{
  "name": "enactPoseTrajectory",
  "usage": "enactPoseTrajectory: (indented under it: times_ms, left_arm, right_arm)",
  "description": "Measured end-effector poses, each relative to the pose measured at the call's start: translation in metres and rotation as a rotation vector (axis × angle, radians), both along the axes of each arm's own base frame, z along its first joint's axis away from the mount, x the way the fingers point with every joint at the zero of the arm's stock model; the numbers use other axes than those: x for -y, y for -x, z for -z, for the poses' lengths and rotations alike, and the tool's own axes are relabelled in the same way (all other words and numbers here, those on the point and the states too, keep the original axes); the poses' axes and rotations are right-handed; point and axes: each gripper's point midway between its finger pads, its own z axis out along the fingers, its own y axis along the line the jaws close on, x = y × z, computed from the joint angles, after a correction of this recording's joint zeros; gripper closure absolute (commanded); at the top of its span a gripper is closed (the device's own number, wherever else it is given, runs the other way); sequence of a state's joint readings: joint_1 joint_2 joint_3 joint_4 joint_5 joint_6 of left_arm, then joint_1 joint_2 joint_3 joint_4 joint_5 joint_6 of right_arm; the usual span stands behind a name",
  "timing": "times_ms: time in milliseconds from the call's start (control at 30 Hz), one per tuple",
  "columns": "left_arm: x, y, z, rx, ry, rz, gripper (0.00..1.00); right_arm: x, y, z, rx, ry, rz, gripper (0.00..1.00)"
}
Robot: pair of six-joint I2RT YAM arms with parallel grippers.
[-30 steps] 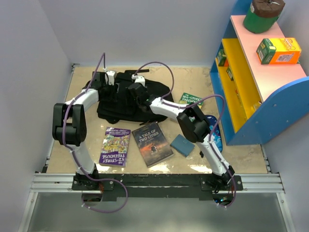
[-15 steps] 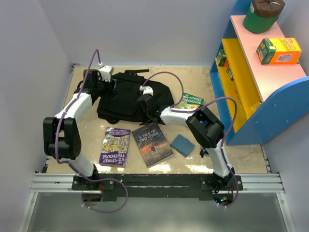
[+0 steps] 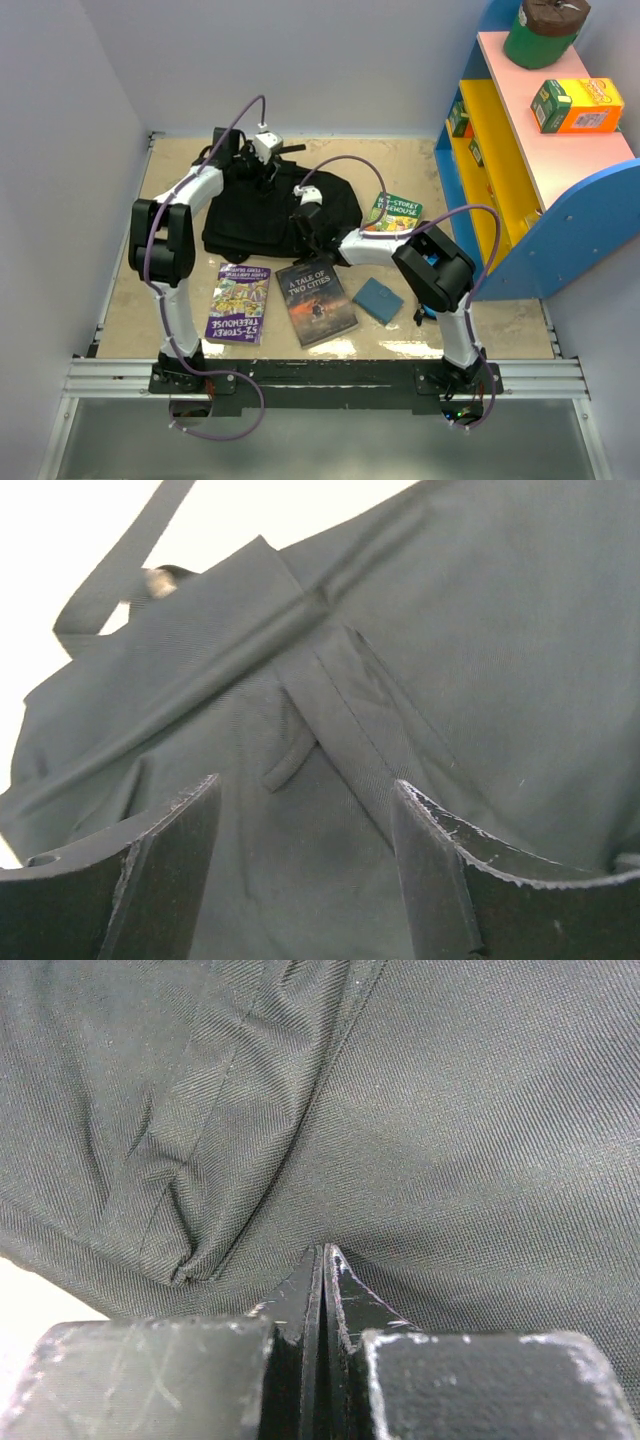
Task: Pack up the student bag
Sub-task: Adjust the student bag at the center of the board.
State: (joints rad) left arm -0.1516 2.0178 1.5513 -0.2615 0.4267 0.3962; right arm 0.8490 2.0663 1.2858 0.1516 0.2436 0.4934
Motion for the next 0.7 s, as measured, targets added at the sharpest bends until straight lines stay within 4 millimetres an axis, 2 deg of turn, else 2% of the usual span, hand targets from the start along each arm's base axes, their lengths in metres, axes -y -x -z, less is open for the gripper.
enactPoseTrajectory:
  times_ms: [100,267,400,567,700]
  left_arm:
    - [0.001,0.005,0.011,-0.011,-0.03,0.054,0.32]
    - [-0.003,0.003,0.012,0.025,-0.078,0.106,0.34]
    - [-0.003,0.006,0.014,0.042,-0.106,0.162,0.41]
    - [-0.002,0.013,0.02,0.044,-0.133,0.228,0.41]
    - [-0.001,0.018,0.027,0.045,-0.145,0.272,0.36]
  right_arm:
    - [0.006,0.006,0.0,-0.005,0.008,0.001,1.0]
    - [0.022,0.015,0.001,-0.018,0.033,0.022,1.0]
    - [0.034,0.024,0.001,-0.031,0.04,0.037,1.0]
    - [0.037,0.023,0.002,-0.038,0.037,0.047,1.0]
    - [0.037,0.024,0.002,-0.039,0.036,0.046,1.0]
